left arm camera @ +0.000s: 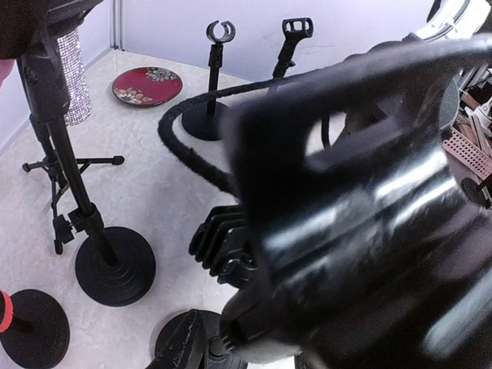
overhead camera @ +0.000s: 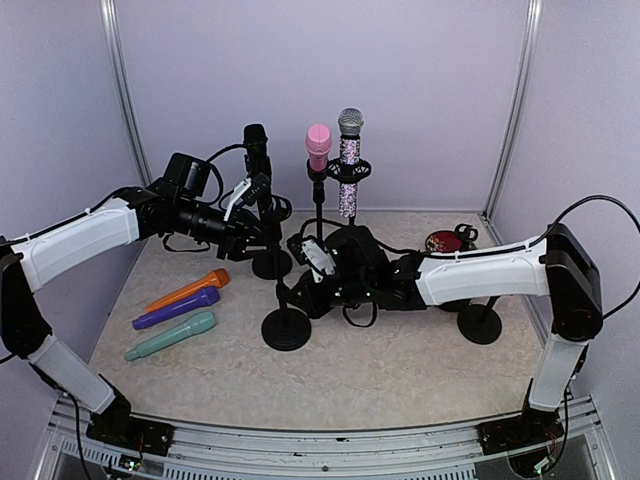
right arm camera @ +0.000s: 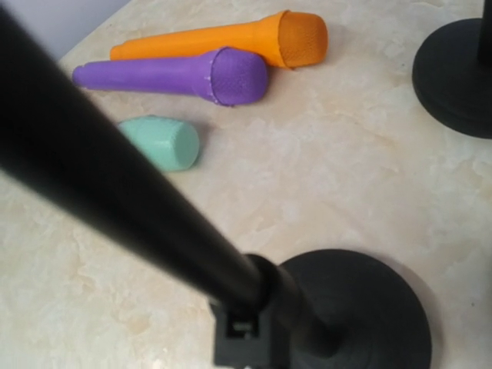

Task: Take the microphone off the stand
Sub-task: Unscrew the knob on the stand of the microphone stand.

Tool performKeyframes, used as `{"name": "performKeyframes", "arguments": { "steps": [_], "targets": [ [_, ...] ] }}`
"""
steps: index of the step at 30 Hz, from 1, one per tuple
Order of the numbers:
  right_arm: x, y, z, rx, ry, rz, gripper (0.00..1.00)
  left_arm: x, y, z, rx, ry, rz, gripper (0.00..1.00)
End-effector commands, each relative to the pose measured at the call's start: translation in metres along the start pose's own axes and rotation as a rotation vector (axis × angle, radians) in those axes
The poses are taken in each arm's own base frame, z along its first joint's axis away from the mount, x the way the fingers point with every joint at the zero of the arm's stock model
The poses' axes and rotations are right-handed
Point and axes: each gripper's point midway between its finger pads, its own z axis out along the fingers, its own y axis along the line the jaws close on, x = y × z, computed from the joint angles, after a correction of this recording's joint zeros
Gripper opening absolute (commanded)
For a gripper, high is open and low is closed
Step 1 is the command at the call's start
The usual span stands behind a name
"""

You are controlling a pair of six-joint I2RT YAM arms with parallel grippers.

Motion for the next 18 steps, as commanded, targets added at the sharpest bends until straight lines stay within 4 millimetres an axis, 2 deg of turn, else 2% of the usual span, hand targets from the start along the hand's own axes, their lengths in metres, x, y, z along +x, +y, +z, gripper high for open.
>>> {"name": "performKeyframes", "arguments": {
  "steps": [1, 6, 8, 14, 18],
  "targets": [
    [-0.017, 0.017, -0.008, -0.032, -0.072, -0.069, 0.0, -0.015, -0.018, -0.003, 0.029, -0.029, 0.023, 0.37],
    [-0.01, 0.016, -0.004, 0.048, -0.073, -0.168, 0.0, -0.016, -0.015, 0.003, 0.034, -0.035, 0.01, 0.37],
    [-0.007, 0.022, -0.003, 0.08, -0.081, -0.233, 0.0, -0.015, -0.012, 0.004, 0.024, -0.034, 0.007, 0.36],
    [-0.002, 0.037, -0.012, 0.22, -0.187, -0.49, 0.0, -0.013, -0.008, 0.006, 0.009, -0.029, 0.002, 0.33],
    [0.007, 0.046, -0.011, 0.312, -0.198, -0.678, 0.0, -0.011, -0.007, 0.006, 0.006, -0.024, -0.001, 0.32]
  ]
}}
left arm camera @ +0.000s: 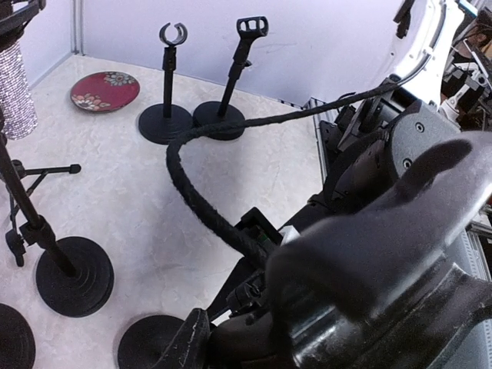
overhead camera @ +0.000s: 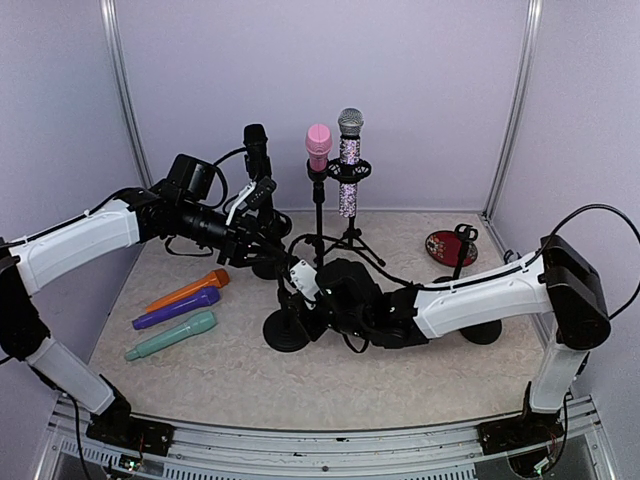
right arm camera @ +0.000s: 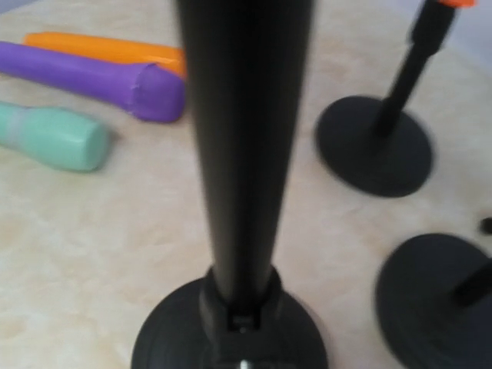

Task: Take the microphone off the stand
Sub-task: Unscrew the knob on the stand of the microphone stand.

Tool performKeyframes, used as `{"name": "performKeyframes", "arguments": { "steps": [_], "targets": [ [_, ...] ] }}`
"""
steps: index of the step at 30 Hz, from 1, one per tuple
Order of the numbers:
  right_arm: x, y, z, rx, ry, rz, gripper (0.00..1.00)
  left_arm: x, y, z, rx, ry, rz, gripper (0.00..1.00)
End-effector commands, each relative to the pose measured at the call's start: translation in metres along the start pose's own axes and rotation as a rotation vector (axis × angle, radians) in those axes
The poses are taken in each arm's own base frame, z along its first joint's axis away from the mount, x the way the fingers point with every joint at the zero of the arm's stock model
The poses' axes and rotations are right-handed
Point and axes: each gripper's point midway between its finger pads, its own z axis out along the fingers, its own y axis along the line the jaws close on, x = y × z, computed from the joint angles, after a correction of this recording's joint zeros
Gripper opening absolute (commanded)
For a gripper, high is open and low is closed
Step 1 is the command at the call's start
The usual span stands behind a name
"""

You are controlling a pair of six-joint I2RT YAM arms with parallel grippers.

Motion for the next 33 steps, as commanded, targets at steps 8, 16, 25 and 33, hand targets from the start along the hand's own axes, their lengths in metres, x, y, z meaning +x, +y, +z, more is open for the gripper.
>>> {"name": "performKeyframes", "arguments": {
  "steps": [8, 16, 25, 33],
  "targets": [
    [-0.01, 0.055, -0.005, 0.172, -0.046, -0.694, 0.0, -0.008, 0.022, 0.0, -0.094, -0.019, 0.022, 0.31],
    [-0.01, 0.069, -0.011, 0.104, -0.052, -0.766, 0.0, -0.009, 0.022, 0.0, -0.095, -0.013, 0.025, 0.31],
    [-0.015, 0.052, -0.011, 0.307, -0.022, -0.925, 0.39, -0.006, 0.016, -0.003, -0.079, 0.001, 0.029, 0.39],
    [-0.052, 0.043, -0.043, 0.313, -0.14, -0.63, 0.72, -0.008, 0.008, -0.009, -0.073, 0.0, 0.053, 0.4]
  ]
}}
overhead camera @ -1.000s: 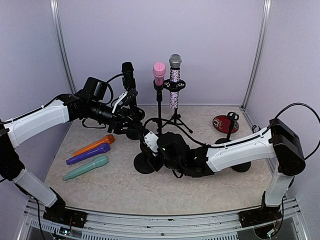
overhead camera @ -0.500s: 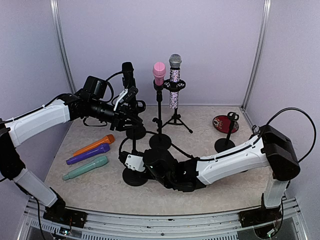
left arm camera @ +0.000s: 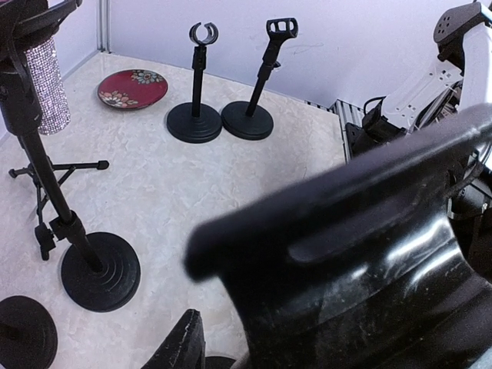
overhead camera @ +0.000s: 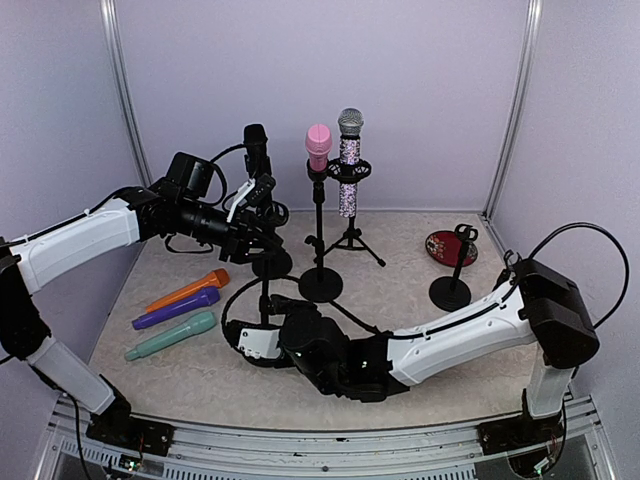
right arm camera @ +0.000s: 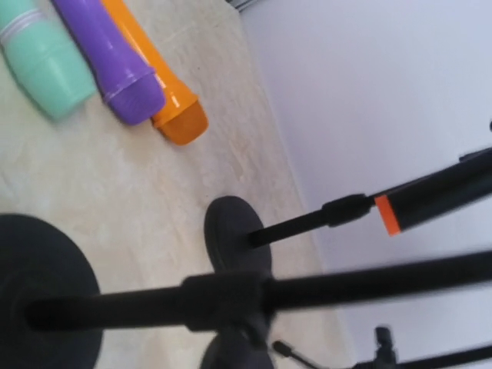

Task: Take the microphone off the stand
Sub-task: Unscrew the knob on the stand of the microphone stand.

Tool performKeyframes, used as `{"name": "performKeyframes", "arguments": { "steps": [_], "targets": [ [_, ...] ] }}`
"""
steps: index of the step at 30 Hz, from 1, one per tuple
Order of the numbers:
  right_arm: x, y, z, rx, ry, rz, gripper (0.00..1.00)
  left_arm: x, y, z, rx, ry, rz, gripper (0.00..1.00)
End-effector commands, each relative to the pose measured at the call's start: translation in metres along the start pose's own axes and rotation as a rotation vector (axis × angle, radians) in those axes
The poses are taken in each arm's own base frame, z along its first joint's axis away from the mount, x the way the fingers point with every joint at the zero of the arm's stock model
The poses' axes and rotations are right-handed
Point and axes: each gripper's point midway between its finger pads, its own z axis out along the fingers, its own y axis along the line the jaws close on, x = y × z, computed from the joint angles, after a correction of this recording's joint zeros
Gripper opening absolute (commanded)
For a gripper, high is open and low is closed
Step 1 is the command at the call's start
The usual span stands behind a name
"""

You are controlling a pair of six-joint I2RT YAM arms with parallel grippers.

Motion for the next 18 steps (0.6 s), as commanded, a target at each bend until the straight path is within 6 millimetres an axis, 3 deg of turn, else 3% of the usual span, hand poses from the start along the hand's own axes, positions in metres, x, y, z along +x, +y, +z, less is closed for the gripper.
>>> {"name": "performKeyframes", "arguments": {
  "steps": [1, 5, 8, 13, 18],
  "targets": [
    [-0.015, -0.038, -0.023, -0.006, -0.058, 0.311, 0.72, -0.007, -0.004, -0.009, -0.01, -0.006, 0.031, 0.4],
    [-0.01, -0.049, -0.038, -0.187, -0.106, 0.641, 0.73, -0.009, -0.01, -0.014, -0.009, -0.004, 0.044, 0.48],
    [0.001, -0.048, -0.047, -0.35, -0.142, 0.863, 0.72, -0.008, -0.013, -0.021, -0.022, 0.015, 0.054, 0.61],
    [0.021, -0.042, -0.035, -0.553, -0.11, 1.163, 0.68, 0.0, -0.014, -0.042, -0.078, 0.034, 0.069, 0.83],
    [0.028, -0.019, -0.013, -0.739, -0.028, 1.357, 0.64, 0.004, -0.012, -0.066, -0.139, 0.022, 0.076, 0.96]
  ]
}}
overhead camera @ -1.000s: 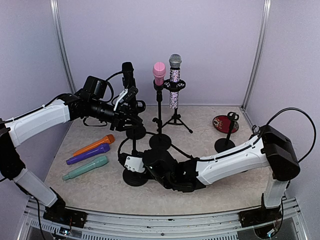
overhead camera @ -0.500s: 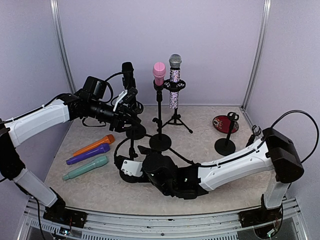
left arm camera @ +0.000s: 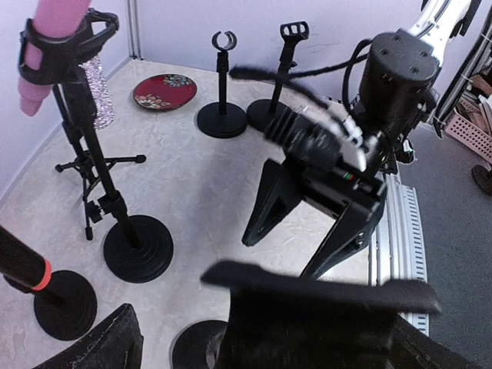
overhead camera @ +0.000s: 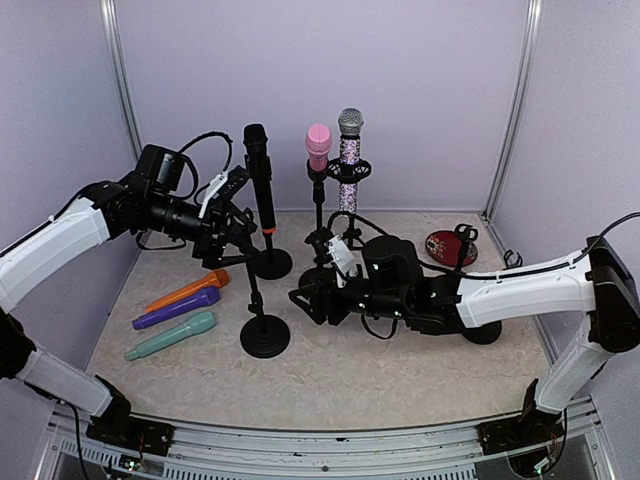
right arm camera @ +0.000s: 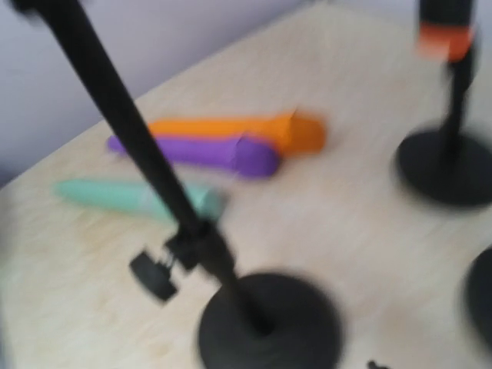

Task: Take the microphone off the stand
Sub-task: Unscrew the knob on the stand of the microphone stand.

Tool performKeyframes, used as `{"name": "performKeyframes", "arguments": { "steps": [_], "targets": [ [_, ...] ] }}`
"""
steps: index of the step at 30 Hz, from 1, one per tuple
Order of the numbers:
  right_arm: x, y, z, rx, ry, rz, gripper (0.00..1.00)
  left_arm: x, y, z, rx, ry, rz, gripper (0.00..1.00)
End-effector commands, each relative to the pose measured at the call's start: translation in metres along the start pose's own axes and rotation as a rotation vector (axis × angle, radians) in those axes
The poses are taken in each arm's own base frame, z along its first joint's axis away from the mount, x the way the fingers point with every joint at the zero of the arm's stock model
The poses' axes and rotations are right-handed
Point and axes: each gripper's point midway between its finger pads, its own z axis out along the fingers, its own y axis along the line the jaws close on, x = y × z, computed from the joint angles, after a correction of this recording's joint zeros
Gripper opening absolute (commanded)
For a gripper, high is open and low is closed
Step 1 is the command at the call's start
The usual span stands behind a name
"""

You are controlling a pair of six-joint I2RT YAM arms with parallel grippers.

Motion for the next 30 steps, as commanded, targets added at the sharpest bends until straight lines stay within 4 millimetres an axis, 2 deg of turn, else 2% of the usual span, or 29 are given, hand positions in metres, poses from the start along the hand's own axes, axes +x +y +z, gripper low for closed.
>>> {"name": "performKeyframes", "arguments": {
  "steps": [1, 4, 9, 14, 19, 22, 27, 30],
  "targets": [
    [0.032, 0.021, 0.02, -0.221, 0.155, 0.306, 0.63, 0.008, 0.001, -0.023, -0.053, 0.007, 0.012, 0.97],
    [0.028, 0.029, 0.032, -0.344, 0.165, 0.426, 0.62, 0.011, -0.002, -0.03, -0.054, -0.008, 0.012, 0.96],
    [0.035, 0.038, 0.056, -0.413, 0.241, 0.535, 0.6, 0.023, -0.007, -0.031, -0.042, 0.001, 0.009, 0.96],
    [0.033, 0.046, 0.07, -0.464, 0.273, 0.575, 0.58, 0.048, 0.001, -0.033, -0.049, 0.032, -0.009, 0.87],
    [0.042, 0.044, 0.081, -0.453, 0.308, 0.608, 0.54, 0.086, 0.016, -0.033, -0.068, 0.075, -0.055, 0.79],
    [0.041, 0.042, 0.088, -0.441, 0.32, 0.619, 0.52, 0.094, 0.021, -0.029, -0.07, 0.072, -0.072, 0.77],
    [0.037, 0.041, 0.097, -0.454, 0.321, 0.663, 0.49, 0.091, 0.023, -0.023, -0.07, 0.045, -0.065, 0.73],
    [0.036, 0.036, 0.101, -0.435, 0.311, 0.698, 0.39, 0.11, 0.023, -0.013, -0.075, 0.081, -0.069, 0.7]
  ]
}}
